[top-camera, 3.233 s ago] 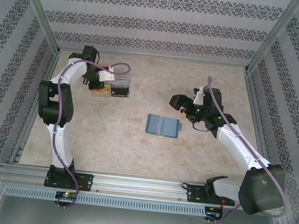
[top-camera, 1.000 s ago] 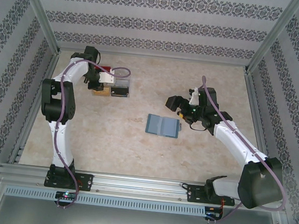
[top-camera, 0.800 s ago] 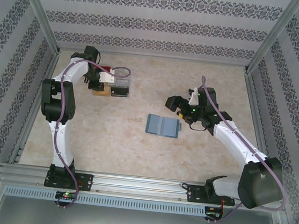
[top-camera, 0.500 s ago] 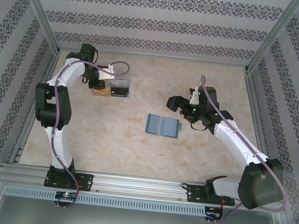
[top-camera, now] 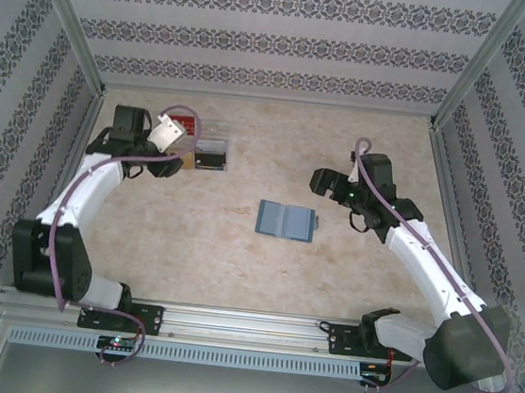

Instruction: Take the credit cards out of the card holder

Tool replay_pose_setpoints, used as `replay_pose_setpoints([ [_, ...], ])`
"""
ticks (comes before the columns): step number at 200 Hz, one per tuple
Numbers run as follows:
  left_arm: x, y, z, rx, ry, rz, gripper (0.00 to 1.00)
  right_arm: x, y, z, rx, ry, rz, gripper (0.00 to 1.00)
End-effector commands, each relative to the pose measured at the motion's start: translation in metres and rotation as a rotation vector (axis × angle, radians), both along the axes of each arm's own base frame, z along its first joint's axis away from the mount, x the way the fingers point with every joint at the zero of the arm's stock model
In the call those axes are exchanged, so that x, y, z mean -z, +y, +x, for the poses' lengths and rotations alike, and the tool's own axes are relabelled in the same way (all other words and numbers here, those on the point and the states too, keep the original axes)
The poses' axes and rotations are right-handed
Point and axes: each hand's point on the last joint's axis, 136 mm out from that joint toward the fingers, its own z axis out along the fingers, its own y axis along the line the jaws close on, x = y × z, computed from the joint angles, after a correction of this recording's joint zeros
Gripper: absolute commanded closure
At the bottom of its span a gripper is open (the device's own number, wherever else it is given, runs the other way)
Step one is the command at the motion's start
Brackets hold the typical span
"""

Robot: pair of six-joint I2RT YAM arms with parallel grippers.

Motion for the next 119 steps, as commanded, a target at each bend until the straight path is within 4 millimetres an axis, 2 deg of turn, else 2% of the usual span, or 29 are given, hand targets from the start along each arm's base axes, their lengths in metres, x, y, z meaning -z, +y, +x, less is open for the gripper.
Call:
replay_pose_setpoints([
  [1, -0.027, 0.011, -0.002, -0.181, -0.138, -0.081, 0.0, -0.029, -0.049, 0.008, 0.168, -0.14, -0.148, 0.02],
  [19, -0.03, 0.018, -0.017, -0.253, -0.195, -0.11, 0.0, -0.038, -0.078, 0.009, 0.261, -0.19, -0.207, 0.02],
  [33, -0.025, 0.022, -0.027, -0.302, -0.231, -0.141, 0.0, -0.037, -0.1, 0.007, 0.338, -0.199, -0.28, 0.02],
  [47, -0.024, 0.027, -0.033, -0.362, -0.28, -0.185, 0.01, -0.03, -0.119, 0.006, 0.406, -0.192, -0.346, 0.02],
  [66, -0.009, 0.041, -0.043, -0.472, -0.334, -0.224, 0.01, -0.015, -0.141, 0.004, 0.488, -0.181, -0.415, 0.02],
  [91, 0.017, 0.072, -0.056, -0.676, -0.384, -0.23, 0.01, 0.012, -0.151, 0.01, 0.516, -0.237, -0.483, 0.02],
  [119, 0.035, 0.084, -0.058, -0.745, -0.369, -0.25, 0.01, 0.038, -0.152, 0.018, 0.474, -0.261, -0.554, 0.02],
])
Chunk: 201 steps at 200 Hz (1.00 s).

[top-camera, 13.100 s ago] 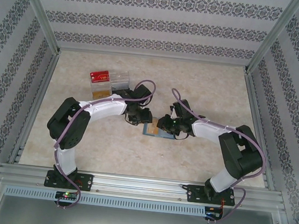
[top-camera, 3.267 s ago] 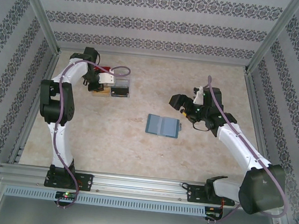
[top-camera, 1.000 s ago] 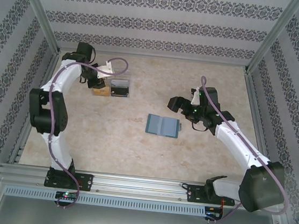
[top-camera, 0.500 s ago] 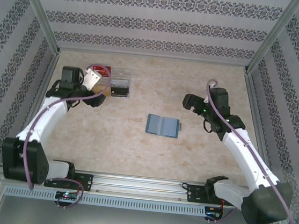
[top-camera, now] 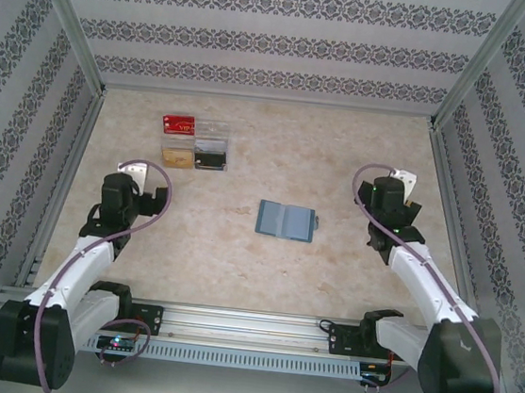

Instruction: Take the credit cards out of the card holder

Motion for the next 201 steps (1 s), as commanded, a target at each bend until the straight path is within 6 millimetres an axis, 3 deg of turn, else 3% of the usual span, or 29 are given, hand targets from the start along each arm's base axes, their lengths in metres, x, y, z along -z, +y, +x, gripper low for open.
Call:
replay_pose_setpoints([
  [1, -0.026, 0.022, 0.014, -0.154, -0.158, -0.055, 0.01, -0.009, -0.011, 0.017, 0.006, -0.104, -0.113, 0.02],
  [43, -0.015, 0.023, 0.03, -0.154, -0.172, -0.084, 0.01, 0.017, -0.002, 0.026, -0.091, -0.174, -0.173, 0.02],
  [99, -0.009, 0.004, 0.058, 0.005, -0.244, -0.052, 0.01, 0.019, 0.02, 0.054, -0.279, -0.245, -0.12, 0.02],
  [146, 0.007, -0.013, 0.068, 0.094, -0.287, -0.099, 0.01, 0.036, 0.024, 0.057, -0.328, -0.26, -0.076, 0.02],
  [201, 0.031, -0.009, 0.08, 0.072, -0.221, -0.099, 0.0, 0.041, 0.024, 0.06, -0.335, -0.246, -0.067, 0.02],
])
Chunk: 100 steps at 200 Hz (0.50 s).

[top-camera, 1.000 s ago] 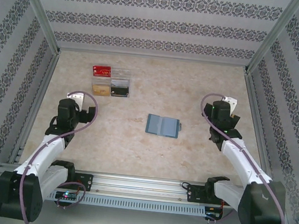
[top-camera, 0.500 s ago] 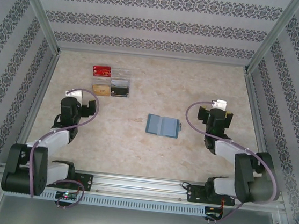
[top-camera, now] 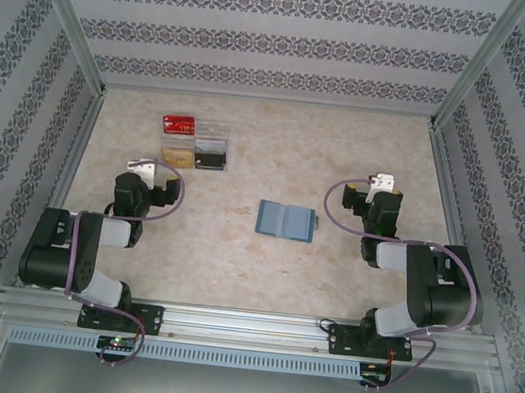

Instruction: Take the credit cards out of the card holder

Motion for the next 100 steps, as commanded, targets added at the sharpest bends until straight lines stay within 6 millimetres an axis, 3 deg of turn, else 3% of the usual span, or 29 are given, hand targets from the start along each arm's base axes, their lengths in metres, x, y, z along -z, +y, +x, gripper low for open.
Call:
replay_pose_setpoints([
  [1, -0.0114, 0.0054, 0.0158, -0.013, -0.067, 0.008, 0.01, -0.0089, 0.0007, 0.0048, -0.02, -0.041, 0.01, 0.02],
  [19, -0.0074, 0.0108, 0.0215, -0.049, -0.025, 0.011, 0.0, -0.0084, -0.0004, 0.0055, -0.022, -0.038, 0.019, 0.02],
  [100, -0.0054, 0.0018, 0.0253, -0.029, -0.006, 0.058, 0.01, -0.008, -0.0007, 0.0058, -0.026, -0.035, 0.025, 0.02],
])
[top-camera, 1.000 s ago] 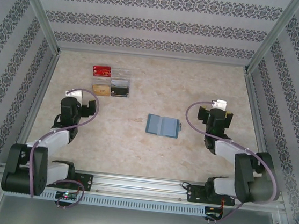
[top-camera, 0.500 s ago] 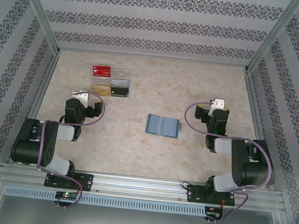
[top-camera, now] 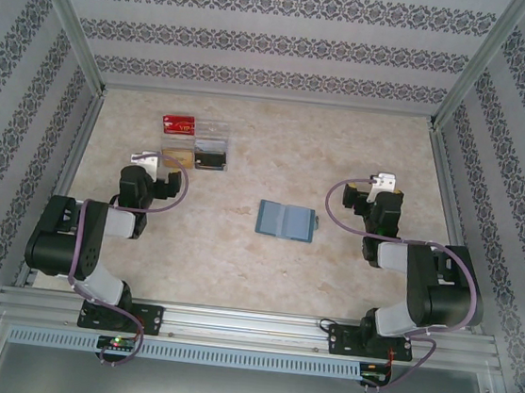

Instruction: Take the credit cards out of the card holder

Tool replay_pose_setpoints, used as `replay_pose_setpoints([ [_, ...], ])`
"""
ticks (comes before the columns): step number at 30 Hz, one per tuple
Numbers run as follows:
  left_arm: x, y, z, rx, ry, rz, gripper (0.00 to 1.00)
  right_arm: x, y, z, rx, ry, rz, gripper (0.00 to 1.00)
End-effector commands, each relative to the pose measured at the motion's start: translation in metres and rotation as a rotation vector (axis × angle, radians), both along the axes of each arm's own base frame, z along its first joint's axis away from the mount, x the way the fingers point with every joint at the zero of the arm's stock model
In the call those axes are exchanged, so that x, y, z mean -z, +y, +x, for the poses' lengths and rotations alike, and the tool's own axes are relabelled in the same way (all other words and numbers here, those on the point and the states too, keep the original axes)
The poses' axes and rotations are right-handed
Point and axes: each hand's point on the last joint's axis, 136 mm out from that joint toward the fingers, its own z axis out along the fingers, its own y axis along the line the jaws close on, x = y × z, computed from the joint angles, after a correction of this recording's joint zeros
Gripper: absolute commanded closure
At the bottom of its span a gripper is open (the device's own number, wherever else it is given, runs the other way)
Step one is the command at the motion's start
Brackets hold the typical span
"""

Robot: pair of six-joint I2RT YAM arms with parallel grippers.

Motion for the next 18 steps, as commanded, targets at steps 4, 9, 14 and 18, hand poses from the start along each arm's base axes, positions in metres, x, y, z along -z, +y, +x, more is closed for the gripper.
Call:
replay_pose_setpoints([
  [4, -0.005, -0.003, 0.005, 0.015, -0.008, 0.021, 0.01, -0.007, 0.001, 0.005, -0.012, -0.029, 0.012, 0.02],
  [9, -0.004, -0.003, 0.004, 0.015, -0.005, 0.021, 0.01, -0.007, 0.001, 0.005, -0.013, -0.029, 0.013, 0.02],
  [14, -0.004, -0.003, 0.005, 0.014, -0.004, 0.021, 0.01, -0.007, 0.0, 0.005, -0.011, -0.029, 0.015, 0.02],
  [18, -0.003, -0.003, 0.004, 0.015, -0.003, 0.021, 0.01, -0.007, 0.012, 0.002, -0.083, -0.04, 0.016, 0.02],
])
